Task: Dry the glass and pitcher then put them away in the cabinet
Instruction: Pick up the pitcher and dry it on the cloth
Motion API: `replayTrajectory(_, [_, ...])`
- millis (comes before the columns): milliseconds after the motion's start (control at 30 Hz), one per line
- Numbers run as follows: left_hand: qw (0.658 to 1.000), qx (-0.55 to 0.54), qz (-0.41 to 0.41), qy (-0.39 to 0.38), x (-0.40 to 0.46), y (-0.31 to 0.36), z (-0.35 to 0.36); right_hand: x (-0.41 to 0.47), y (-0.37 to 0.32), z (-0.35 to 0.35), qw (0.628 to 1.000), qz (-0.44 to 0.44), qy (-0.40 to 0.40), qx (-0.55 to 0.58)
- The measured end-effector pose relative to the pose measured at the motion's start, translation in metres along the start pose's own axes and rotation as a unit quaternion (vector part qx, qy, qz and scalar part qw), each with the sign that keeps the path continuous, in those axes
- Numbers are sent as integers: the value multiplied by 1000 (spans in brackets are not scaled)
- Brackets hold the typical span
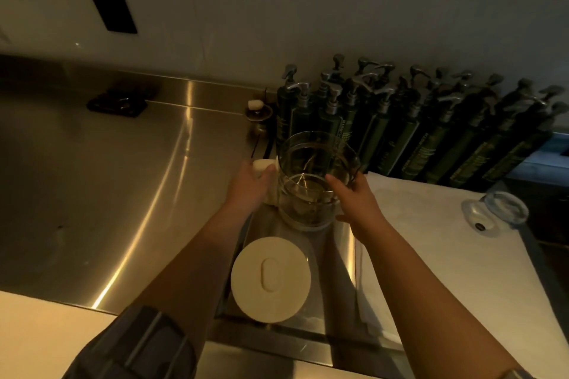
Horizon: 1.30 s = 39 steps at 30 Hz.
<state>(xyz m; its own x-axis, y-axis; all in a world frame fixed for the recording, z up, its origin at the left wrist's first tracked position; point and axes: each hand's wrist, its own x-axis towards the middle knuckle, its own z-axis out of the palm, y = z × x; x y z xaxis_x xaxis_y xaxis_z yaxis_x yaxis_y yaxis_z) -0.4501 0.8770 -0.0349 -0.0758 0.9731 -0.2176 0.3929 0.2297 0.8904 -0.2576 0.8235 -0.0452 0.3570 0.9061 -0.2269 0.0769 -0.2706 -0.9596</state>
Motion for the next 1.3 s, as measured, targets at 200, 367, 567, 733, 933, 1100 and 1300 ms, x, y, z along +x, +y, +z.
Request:
replayTrajectory(200, [1000,14,24,3,-6,-9,2,-7,5,-5,1000,7,13,13])
replayTrajectory(367, [999,2,27,-44,-12,-10,5,-18,9,-18,999,27,15,44])
replayTrajectory(567, [996,-59,29,-58,-28,-1,10,-39,16,-28,998,23,13,58])
replayTrajectory(733, [995,-72,58,-48,-53,1,16,-53,25,-48,991,51,-23,124])
replayTrajectory(933, [985,-144,88,-34,-82,26,44,-65,22,-90,977,20,-20,210])
replayTrajectory(1100, [946,-313,-69,-51,-100,66,81,-63,21,-143,967,7,0,255])
replayTrajectory(1300, [834,-441,-260,-206,-115,99,129,-58,35,-214,963,-7,-30,268])
